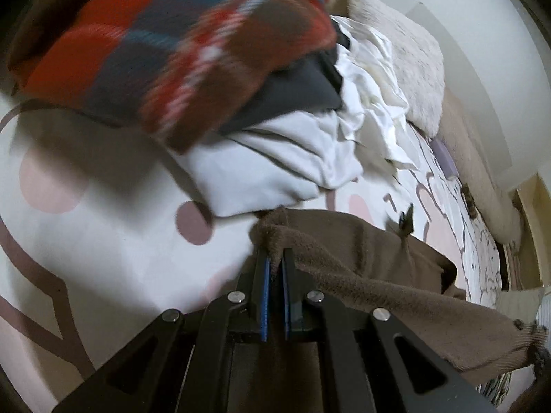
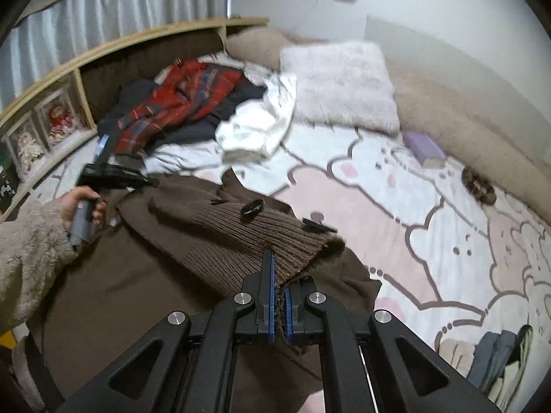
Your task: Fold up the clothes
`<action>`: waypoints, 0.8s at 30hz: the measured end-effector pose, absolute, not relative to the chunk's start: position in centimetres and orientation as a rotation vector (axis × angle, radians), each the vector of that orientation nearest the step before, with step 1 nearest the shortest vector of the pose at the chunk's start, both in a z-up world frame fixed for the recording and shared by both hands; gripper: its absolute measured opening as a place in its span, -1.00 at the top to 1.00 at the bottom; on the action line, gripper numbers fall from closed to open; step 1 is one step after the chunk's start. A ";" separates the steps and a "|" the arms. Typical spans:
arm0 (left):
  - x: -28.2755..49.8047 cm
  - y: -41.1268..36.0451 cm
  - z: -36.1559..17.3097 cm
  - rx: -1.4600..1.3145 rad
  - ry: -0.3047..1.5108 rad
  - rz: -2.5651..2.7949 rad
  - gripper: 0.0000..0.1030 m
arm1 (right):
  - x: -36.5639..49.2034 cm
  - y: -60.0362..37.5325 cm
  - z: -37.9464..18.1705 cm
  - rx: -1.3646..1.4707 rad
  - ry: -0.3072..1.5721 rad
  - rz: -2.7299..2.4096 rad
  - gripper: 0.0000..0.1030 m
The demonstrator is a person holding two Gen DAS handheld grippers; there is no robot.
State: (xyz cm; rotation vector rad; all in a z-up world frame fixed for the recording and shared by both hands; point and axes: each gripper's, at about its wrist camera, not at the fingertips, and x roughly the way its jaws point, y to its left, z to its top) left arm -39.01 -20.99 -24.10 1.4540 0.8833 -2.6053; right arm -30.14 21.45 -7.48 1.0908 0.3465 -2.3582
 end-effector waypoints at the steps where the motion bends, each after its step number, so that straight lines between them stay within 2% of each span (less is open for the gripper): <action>1: -39.2 -21.0 -24.4 1.455 0.882 -2.603 0.87 | -31.2 21.7 -8.7 1.148 0.342 -2.331 0.90; 7: -39.9 -20.1 -24.4 1.456 0.749 -2.626 0.86 | -34.8 23.7 -16.4 1.371 0.239 -2.255 0.90; 14: -41.1 -18.6 -21.7 1.395 0.461 -2.723 0.86 | -35.7 24.5 -19.4 1.411 0.100 -2.254 0.89; 17: -40.8 -18.6 -19.1 1.310 0.275 -2.771 0.86 | -36.1 24.9 -20.7 1.427 0.040 -2.252 0.90; 24: -36.5 -15.5 -16.4 1.329 -0.107 -2.911 0.86 | -36.9 26.6 -21.7 1.459 -0.193 -2.231 0.89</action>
